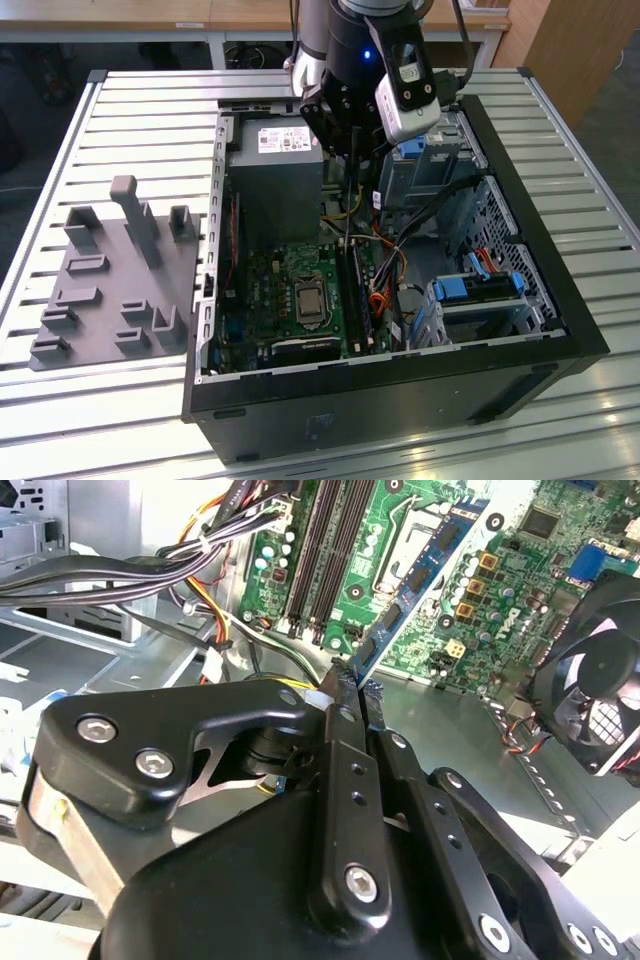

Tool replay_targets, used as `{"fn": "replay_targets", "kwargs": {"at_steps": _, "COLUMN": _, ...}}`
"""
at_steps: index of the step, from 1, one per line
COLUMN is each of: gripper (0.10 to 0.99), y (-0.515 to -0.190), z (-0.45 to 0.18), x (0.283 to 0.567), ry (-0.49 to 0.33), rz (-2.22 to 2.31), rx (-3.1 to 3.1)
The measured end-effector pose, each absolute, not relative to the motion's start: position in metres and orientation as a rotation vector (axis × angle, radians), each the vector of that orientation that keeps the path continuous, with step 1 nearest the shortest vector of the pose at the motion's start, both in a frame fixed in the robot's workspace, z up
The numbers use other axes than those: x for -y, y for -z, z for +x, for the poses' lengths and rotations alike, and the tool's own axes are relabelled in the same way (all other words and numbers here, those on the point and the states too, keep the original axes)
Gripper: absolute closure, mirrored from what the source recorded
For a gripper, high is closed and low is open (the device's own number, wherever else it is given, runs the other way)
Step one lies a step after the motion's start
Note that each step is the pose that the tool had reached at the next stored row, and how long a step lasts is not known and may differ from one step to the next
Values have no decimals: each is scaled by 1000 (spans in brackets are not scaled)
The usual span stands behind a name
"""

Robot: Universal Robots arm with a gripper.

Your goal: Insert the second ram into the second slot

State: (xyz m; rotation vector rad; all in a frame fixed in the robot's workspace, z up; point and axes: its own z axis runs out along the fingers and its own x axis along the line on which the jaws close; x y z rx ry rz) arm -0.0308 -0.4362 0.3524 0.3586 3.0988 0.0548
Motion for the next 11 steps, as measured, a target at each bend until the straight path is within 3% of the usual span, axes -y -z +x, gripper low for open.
{"fn": "replay_targets", "kwargs": {"at_steps": 11, "gripper": 949, "y": -345, "z": -31, "x": 441, "ry": -55, "rz": 335, "rx": -3102}}
